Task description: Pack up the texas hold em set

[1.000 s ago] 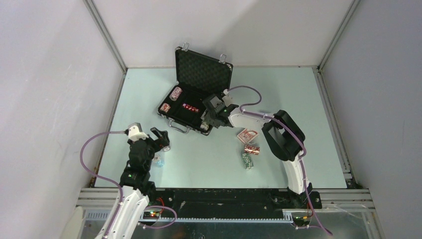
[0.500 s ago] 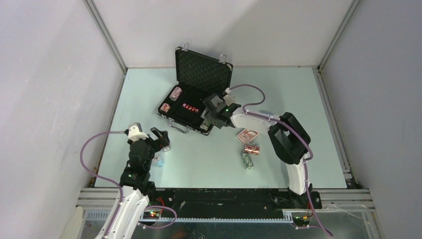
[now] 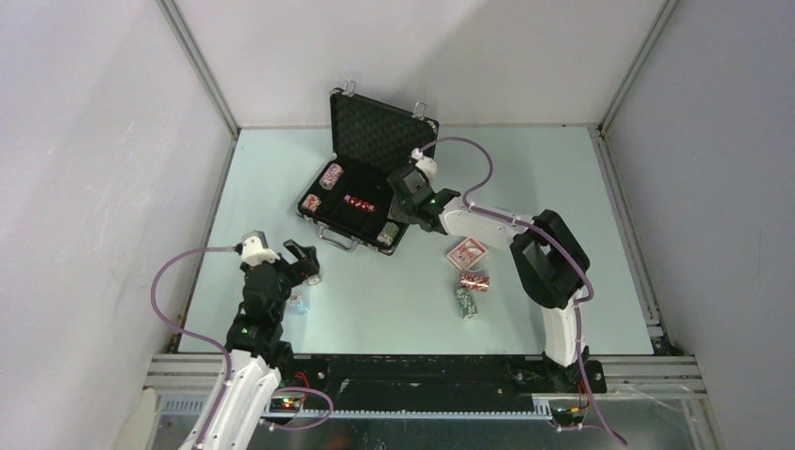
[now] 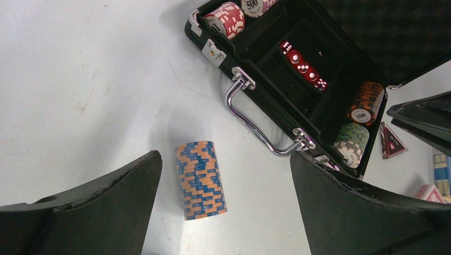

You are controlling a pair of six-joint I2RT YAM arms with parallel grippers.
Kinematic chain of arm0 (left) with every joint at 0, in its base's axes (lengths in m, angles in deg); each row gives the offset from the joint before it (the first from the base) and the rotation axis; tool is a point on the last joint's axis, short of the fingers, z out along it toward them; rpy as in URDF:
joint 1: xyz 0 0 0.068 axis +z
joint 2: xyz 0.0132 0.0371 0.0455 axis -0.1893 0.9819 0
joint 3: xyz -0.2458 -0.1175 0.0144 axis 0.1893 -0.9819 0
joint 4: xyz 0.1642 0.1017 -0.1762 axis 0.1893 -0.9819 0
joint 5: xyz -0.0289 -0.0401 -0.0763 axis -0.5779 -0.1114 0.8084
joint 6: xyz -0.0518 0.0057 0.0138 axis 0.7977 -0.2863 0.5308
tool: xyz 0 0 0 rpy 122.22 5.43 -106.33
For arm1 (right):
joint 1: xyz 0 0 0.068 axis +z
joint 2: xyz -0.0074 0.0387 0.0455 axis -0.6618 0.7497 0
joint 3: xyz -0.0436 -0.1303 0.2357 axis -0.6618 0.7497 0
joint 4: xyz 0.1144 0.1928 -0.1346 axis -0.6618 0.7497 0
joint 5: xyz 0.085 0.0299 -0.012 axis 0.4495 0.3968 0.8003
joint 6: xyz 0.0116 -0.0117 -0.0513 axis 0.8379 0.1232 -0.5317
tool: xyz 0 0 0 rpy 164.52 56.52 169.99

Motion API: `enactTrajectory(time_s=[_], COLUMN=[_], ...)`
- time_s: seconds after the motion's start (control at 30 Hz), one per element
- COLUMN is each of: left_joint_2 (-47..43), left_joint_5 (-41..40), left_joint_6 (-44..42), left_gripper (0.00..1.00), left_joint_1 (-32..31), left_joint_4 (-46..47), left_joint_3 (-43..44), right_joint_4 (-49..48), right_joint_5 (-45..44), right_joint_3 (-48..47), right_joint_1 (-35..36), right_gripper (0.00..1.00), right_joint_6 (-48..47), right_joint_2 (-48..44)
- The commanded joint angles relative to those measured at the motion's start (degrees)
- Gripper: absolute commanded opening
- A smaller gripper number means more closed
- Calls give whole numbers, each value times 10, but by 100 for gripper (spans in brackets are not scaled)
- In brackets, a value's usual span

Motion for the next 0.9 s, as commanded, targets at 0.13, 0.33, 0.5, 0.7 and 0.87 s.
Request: enactTrajectory(time_s=[0.13,0.33,0.5,0.7,0.87], left_joint_2=[2,3,2,2,2], left_joint_5=[3,3,3,3,4], left_joint_6=[-12,-11,-11,-11,-11], left_gripper=[98,98,98,98,98], left_joint_1=[-1,-1,-1,-1,-1], left_joint_4=[20,20,21,20,19], left_joint_3=[6,6,6,6,6], right_joint_4=[1,16,17,-8,-2], right_joint_5=[31,46,78,107,100], right_joint_3=[-71,-78,-65,-23,-20], right_joint_1=[-15,-14,-12,-3,-6], right_gripper=[2,0,0,0,0], right_joint_6=[-54,-29,-18,3,6], right_joint_2=[50,78,75,49,44])
